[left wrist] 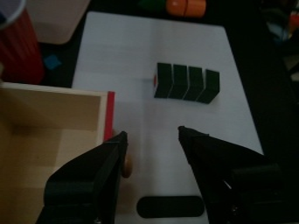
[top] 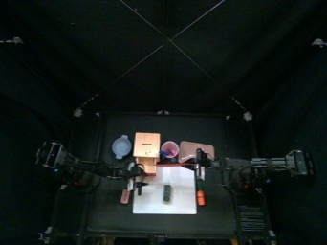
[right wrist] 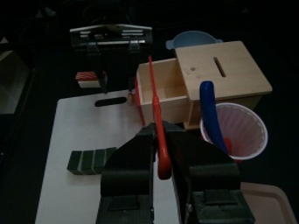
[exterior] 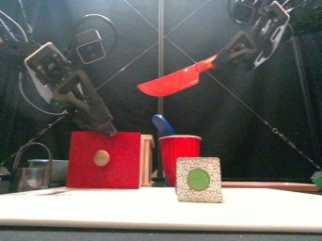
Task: Place sushi on board then cut the sushi with the knife then place the pieces on the plate
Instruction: Grasp knife edge with left hand
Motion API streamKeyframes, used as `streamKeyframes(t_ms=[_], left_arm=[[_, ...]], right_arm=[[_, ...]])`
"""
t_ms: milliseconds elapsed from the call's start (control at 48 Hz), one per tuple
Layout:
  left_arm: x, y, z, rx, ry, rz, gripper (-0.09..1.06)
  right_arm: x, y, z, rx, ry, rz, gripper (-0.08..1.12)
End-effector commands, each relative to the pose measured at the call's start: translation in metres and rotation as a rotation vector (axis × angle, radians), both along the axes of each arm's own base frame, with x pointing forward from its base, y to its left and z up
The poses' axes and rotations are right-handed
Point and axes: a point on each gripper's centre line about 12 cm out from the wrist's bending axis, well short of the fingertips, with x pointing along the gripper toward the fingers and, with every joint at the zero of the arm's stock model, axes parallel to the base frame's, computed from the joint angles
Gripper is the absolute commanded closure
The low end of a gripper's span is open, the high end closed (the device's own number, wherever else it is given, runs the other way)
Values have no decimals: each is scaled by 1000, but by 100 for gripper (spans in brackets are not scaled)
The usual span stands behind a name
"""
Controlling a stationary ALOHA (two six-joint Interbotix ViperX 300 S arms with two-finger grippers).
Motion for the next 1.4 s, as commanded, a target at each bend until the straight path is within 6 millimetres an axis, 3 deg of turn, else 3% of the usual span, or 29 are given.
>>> streamKeyframes(t_ms=[21, 333, 708, 1208, 1396], left_arm=[[11, 0, 1, 22, 30, -18, 11], [18, 22, 0, 55, 83, 20, 11], [9, 43, -2, 95, 108, 44, 11], [-9, 46, 13, 99, 77, 48, 11], [-6, 62, 17, 136, 40, 78, 11]], right_arm=[[0, -1, 8, -9, -28, 1, 57], [-2, 0, 4, -14, -22, 3, 57], [-2, 2, 3, -10, -19, 10, 57], [-2, 3, 3, -4, -18, 11, 57], [-1, 3, 3, -2, -22, 12, 57]])
